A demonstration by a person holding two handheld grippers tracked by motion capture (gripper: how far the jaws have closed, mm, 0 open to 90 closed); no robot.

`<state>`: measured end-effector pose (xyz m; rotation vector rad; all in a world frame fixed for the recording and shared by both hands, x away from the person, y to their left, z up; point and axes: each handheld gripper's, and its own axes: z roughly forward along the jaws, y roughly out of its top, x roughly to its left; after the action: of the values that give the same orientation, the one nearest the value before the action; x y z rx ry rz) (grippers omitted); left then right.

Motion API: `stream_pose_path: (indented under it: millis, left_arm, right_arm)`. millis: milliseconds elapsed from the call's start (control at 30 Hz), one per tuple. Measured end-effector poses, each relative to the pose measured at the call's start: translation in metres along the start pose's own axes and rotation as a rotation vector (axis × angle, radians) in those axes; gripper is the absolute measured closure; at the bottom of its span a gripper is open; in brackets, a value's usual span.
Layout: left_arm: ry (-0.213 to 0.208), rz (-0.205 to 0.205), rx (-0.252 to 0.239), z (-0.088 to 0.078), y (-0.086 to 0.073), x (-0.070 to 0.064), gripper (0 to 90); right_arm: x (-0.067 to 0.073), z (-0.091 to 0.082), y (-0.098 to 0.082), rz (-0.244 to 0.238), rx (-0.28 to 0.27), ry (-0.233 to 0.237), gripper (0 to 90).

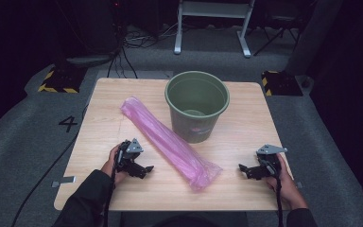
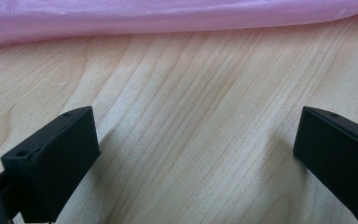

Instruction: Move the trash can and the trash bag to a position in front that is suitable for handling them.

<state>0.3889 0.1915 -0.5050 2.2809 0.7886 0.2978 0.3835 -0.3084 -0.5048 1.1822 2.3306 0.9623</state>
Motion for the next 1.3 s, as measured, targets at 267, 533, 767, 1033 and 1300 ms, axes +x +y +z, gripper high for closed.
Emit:
stream_pose_path:
  millis: [267,533,767,1033,1300]
  left_arm:
    - [0.013,-0.017,-0.004,-0.003,-0.003,-0.002,0.0]
    - [0.009,-0.013,-0.004,-0.008,-0.009,-0.001,0.0]
    - [0.025,-0.027,-0.004,-0.008,-0.009,0.000,0.0]
    - [0.026,-0.033,-0.003,-0.008,-0.009,0.000,0.1]
    - [0.027,-0.033,-0.004,-0.008,-0.009,0.001,0.1]
  right_arm:
    - [0.000,-0.001,0.000,-0.009,-0.006,0.003,1.5]
    - [-0.002,0.000,0.001,0.000,0.003,-0.002,1.6]
    - [-0.004,-0.003,0.003,0.020,-0.024,-0.028,18.8]
    - [0.004,-0.004,0.009,-0.013,-0.034,-0.033,15.4]
    - [0.009,-0.008,0.019,-0.036,-0.084,0.006,17.1]
